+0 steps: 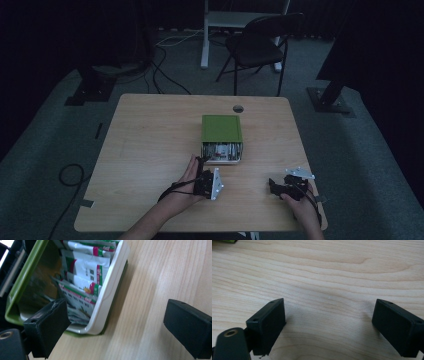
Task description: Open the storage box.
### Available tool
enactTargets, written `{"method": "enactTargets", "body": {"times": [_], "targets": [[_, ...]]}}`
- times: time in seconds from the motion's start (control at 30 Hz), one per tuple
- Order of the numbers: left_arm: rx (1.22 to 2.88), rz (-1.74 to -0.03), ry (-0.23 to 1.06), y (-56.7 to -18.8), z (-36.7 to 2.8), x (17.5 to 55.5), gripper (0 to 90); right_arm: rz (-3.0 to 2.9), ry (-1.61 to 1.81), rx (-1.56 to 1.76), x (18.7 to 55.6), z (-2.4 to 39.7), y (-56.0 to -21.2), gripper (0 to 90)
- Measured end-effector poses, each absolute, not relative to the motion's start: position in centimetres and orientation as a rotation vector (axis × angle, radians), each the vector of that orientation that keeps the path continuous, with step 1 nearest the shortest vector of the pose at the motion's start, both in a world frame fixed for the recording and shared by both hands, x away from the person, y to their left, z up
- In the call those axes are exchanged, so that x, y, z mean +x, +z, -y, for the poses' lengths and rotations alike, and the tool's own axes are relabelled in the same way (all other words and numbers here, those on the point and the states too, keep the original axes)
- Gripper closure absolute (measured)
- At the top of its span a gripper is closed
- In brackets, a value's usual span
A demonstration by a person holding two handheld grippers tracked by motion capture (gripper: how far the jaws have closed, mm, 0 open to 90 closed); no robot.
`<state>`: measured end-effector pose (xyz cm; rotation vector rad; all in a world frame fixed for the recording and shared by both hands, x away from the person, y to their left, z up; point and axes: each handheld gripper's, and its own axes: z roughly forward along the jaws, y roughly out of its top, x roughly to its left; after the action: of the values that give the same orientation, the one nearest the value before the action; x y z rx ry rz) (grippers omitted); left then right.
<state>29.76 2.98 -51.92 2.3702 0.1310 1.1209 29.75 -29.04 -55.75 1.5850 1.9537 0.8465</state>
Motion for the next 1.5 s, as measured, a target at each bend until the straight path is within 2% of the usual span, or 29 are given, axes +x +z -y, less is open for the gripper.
{"method": "enactTargets", "body": {"times": [0.07, 0.13, 0.33, 0.4, 0.47, 0.5, 0.53, 0.7, 0.73, 0.8, 0.97, 1.17, 1.3, 1.4, 1.5], "targets": [[2.383, -0.099, 1.15, -52.1, -2.5, 29.8, 8.2, -1.954, 0.847, 1.585, 29.8, 29.0, -55.8, 11.1], [2.376, -0.11, 1.157, -52.3, -2.2, 30.0, 14.6, -1.954, 0.846, 1.585, 29.8, 29.0, -55.8, 11.1], [2.391, -0.078, 1.236, -52.9, -1.3, 30.4, 18.2, -1.953, 0.847, 1.585, 29.8, 29.0, -55.8, 11.1], [2.373, -0.046, 1.271, -53.0, -1.1, 30.5, 22.3, -1.953, 0.847, 1.585, 29.8, 29.0, -55.8, 11.1], [2.356, -0.041, 1.228, -53.0, -0.9, 30.8, 26.0, -1.953, 0.847, 1.585, 29.8, 29.0, -55.8, 11.1], [2.337, -0.044, 1.224, -52.9, -0.9, 30.9, 35.1, -1.954, 0.847, 1.585, 29.8, 29.0, -55.8, 11.1], [2.331, -0.045, 1.227, -52.9, -0.8, 31.0, 35.1, -1.954, 0.847, 1.585, 29.8, 29.0, -55.8, 11.1], [2.326, -0.089, 1.255, -52.6, -0.7, 31.6, 49.4, -1.953, 0.847, 1.585, 29.8, 29.0, -55.8, 11.1], [2.339, -0.079, 1.272, -52.6, -0.7, 31.6, 49.4, -1.953, 0.847, 1.585, 29.8, 29.0, -55.8, 11.1], [2.346, -0.077, 1.281, -52.7, -0.6, 31.6, 58.0, -1.953, 0.847, 1.585, 29.8, 29.0, -55.8, 11.1], [2.373, -0.033, 1.365, -53.2, -0.2, 31.4, 61.7, -1.953, 0.847, 1.585, 29.8, 29.0, -55.8, 11.1], [2.415, -0.077, 1.369, -53.5, -0.2, 31.7, 63.2, -1.953, 0.847, 1.586, 29.8, 29.0, -55.8, 11.1], [2.414, -0.051, 1.407, -53.9, -0.2, 31.8, 66.7, -1.953, 0.847, 1.586, 29.7, 29.0, -55.8, 11.1], [2.417, 0.041, 1.482, -54.4, -0.1, 31.6, 69.3, -1.953, 0.847, 1.585, 29.8, 29.0, -55.8, 11.1], [2.421, 0.057, 1.491, -54.4, 0.0, 31.6, 70.2, -1.953, 0.847, 1.585, 29.8, 29.0, -55.8, 11.1]]}}
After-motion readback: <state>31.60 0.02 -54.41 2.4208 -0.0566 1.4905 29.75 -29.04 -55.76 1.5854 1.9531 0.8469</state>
